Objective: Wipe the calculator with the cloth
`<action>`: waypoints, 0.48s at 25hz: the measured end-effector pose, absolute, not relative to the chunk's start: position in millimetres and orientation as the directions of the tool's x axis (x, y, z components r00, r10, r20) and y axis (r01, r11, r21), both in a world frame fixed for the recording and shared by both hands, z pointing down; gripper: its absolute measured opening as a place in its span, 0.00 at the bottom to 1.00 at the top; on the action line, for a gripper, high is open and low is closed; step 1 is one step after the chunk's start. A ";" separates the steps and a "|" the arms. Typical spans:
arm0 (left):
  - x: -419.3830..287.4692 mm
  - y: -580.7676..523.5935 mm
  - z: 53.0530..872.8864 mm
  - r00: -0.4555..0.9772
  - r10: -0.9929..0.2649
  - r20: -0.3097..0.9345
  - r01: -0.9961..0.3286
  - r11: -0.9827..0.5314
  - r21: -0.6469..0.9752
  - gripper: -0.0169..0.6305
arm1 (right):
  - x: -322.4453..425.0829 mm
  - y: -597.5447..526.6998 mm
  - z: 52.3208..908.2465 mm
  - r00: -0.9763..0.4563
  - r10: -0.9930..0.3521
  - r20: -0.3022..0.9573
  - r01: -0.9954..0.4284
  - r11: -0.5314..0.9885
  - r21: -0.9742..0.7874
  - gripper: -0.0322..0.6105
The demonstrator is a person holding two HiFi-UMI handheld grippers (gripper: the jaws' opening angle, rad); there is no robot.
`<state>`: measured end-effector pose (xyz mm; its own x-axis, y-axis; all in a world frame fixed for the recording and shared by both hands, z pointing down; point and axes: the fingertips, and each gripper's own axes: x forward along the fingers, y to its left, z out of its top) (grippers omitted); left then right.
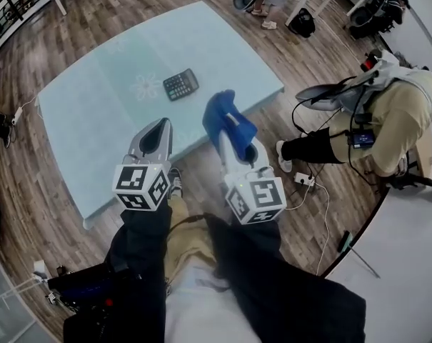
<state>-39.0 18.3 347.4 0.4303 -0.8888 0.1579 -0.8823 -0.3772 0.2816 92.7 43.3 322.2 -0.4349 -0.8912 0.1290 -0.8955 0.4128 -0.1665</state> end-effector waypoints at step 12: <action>-106.4 -93.3 378.9 0.434 -0.872 0.227 -0.873 -0.346 0.343 0.03 | 15.6 -80.0 341.6 -0.449 -0.869 0.208 -0.892 0.421 -0.166 0.15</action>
<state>-106.4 -93.3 378.9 0.4341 -0.8719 0.2266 -0.8733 -0.3455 0.3434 15.6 -80.0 341.6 -0.4488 -0.8691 0.2081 -0.8919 0.4209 -0.1655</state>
